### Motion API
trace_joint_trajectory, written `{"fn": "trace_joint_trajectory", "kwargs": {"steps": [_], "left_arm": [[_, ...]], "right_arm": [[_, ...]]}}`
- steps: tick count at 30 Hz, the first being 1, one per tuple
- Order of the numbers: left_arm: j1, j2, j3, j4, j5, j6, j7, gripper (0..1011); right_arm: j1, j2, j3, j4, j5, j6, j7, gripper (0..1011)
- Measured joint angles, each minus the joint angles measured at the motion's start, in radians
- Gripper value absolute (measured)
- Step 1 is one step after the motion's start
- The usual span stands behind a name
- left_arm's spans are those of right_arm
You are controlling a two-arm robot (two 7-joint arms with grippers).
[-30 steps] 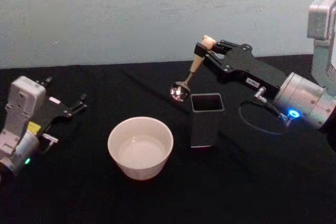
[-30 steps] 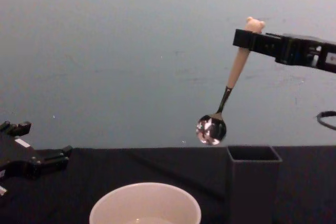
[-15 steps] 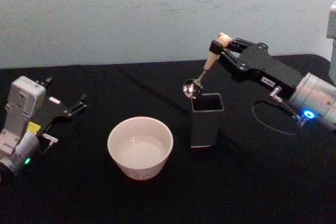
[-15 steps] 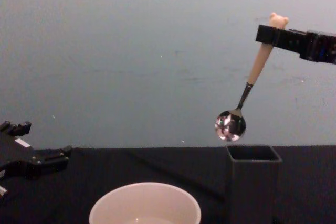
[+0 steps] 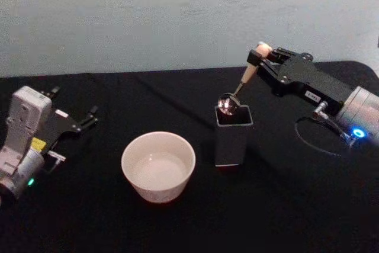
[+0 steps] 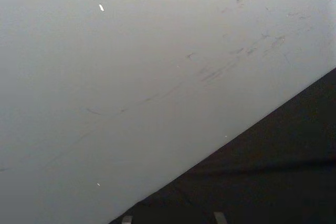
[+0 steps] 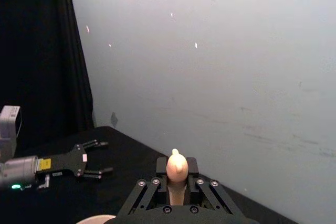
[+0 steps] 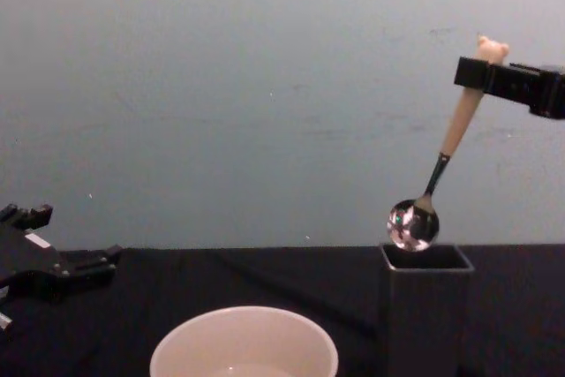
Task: Pick up the stirring spoon with one hand, stir inside the cup, then place it back in its original position.
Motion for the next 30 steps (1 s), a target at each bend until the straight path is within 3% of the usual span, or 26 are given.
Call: {"fn": "trace_joint_trajectory", "kwargs": {"steps": [8, 30], "left_arm": [[0.0, 0.0, 0.0, 0.0, 0.0, 0.0, 0.0, 1001], [0.0, 0.0, 0.0, 0.0, 0.0, 0.0, 0.0, 1001]], "right_arm": [[-0.002, 0.001, -0.006, 0.017, -0.014, 0.006, -0.001, 214], [0.033, -0.027, -0.065, 0.11, -0.085, 0.052, 0.001, 214]]}}
